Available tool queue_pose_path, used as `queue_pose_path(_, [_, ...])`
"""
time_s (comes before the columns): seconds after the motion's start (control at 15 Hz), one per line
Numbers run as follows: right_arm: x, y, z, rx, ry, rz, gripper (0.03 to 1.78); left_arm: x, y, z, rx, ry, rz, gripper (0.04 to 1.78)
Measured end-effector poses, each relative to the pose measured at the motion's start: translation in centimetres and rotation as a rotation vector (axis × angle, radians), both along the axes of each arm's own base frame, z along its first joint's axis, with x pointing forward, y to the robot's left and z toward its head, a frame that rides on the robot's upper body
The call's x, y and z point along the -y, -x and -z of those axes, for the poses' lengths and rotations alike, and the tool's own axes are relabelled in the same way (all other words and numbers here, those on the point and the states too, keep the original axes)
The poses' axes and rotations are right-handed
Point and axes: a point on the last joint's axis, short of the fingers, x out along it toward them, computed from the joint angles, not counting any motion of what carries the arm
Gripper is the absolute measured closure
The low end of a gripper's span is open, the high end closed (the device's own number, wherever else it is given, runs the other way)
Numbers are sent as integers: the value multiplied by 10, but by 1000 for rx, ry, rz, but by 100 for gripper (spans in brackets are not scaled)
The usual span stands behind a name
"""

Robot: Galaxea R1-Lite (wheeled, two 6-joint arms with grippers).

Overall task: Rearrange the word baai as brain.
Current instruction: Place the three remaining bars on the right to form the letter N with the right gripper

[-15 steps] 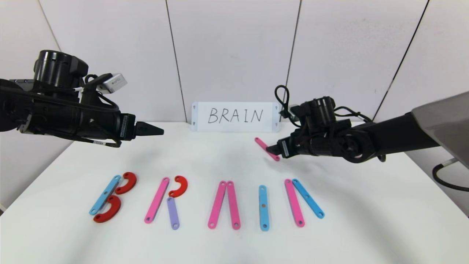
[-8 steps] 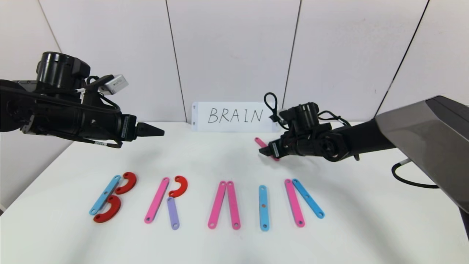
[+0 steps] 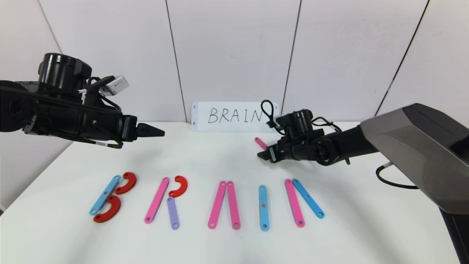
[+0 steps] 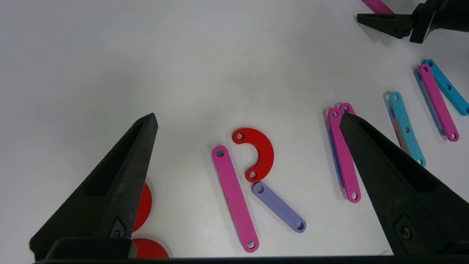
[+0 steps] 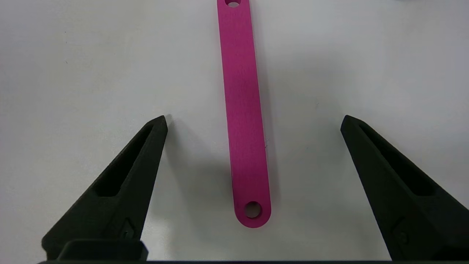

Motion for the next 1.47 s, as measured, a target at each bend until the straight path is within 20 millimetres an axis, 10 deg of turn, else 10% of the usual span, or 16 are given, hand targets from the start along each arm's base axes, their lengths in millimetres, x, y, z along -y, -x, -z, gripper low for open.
queue_pose_path(0.67, [-3,-1,5,-6,2,-5,152,0,0,0,-1,0,0,9])
queue_pose_path(1.47, [4,9,-17,5,-22,28,153,0,1,0,0,1,1,9])
